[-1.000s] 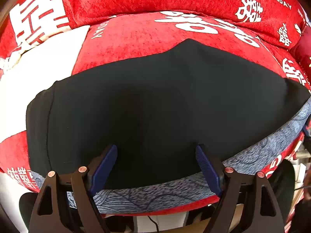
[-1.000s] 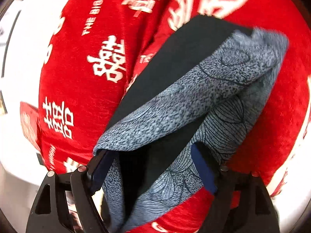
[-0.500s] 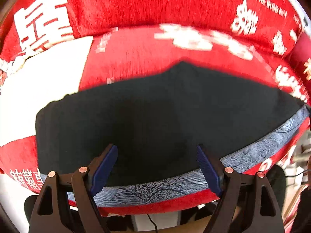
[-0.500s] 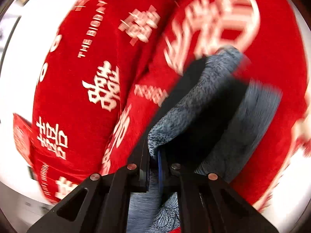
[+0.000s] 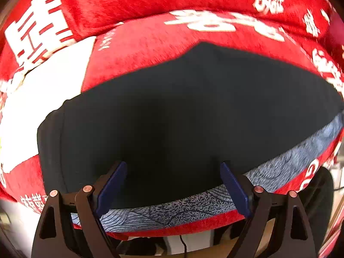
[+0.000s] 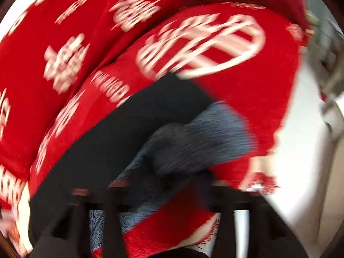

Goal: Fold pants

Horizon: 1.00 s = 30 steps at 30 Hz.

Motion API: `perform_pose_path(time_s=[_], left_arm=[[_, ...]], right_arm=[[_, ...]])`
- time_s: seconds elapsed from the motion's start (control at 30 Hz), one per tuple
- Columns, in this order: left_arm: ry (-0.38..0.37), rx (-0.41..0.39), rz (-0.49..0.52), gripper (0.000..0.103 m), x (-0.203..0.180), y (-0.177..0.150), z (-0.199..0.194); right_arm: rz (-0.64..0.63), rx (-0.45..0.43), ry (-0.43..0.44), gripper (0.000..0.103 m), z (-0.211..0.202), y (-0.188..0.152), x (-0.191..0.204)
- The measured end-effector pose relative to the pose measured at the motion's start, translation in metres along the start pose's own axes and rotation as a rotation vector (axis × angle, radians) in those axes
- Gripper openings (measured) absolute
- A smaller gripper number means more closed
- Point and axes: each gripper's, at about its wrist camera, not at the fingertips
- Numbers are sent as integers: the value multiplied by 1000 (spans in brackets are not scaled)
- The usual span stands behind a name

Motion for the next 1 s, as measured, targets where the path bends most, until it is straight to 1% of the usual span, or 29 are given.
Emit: perform_pose_path(time_s=[0.07,0.1,0.13,0.17,0.2,0.23,0.27,0.33,0.37,0.4,0.43,0.47,0.5,0.53,0.57,0.6,0.63,0.67,0.7,0.73,0.77,0.8,0.87,0.9,0.93,0.97,1.0], left_arm=[[-24,-12,-16,89,-2,7,-5],[-30,-12,-19,89,-7,9,-4],[-39,-9,-23,89,-13,12,-3],[-50,-5,-23,89,-22,15,0],[-61,-3,-11,89,-33,19,2],[-59,-8,5,89,-44,20,3],[-50,-15,27,89,-53,20,3],[-12,-25,82,89,-71,17,6],[4,-17,92,89,-72,15,10],[13,4,89,89,-66,15,17],[22,28,76,89,-59,14,23],[3,34,55,90,-49,13,26],[-23,16,44,90,-41,11,22],[-18,15,44,90,-39,10,21],[-23,22,48,90,-36,9,20],[-24,22,58,90,-37,7,20],[-11,19,70,90,-40,6,21],[4,19,78,90,-41,7,22],[24,18,81,91,-44,4,22],[28,17,77,91,-45,4,21],[23,19,64,91,-45,5,20],[14,21,57,91,-44,6,19],[-8,21,36,91,-42,6,16],[-7,23,37,91,-43,6,18],[5,25,46,91,-45,6,19],[22,20,62,93,-49,6,21],[26,15,70,94,-50,7,22]], right_arm=[[42,-89,-43,72,-22,12,-10],[19,-132,-26,73,-32,16,-3],[-29,-158,3,73,-38,18,8],[-125,-153,54,73,-42,16,33],[-221,-118,107,74,-41,10,55],[-326,-64,162,76,-37,-1,82],[-436,-4,214,77,-33,-17,109],[-647,85,288,77,-27,-55,149],[-780,104,290,77,-23,-79,169],[-903,98,258,77,-19,-102,180],[-994,90,216,77,-12,-117,185],[-1057,95,169,77,-1,-125,184],[-1063,111,140,79,13,-120,175],[-1007,130,150,85,23,-104,161],[-902,124,130,85,34,-75,141],[-776,114,63,86,47,-41,116],[-651,102,14,85,55,-10,91],[-573,83,-35,83,56,13,73],[-530,61,-101,82,52,32,60],[-502,37,-126,82,45,46,48],[-465,18,-107,82,35,56,33],[-393,19,-43,82,21,64,14],[-244,52,69,83,9,70,-20],[-190,69,100,83,8,66,-33],[-160,75,100,83,14,65,-44],[-158,73,78,83,20,66,-45],[-163,70,49,83,28,67,-45]])
Point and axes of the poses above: each gripper's, at about its wrist camera, not at the fingertips, and z roughly the way its jaws point, x to its left, y to its top, and after that the axes turned 3 degrees about -y, right-handed
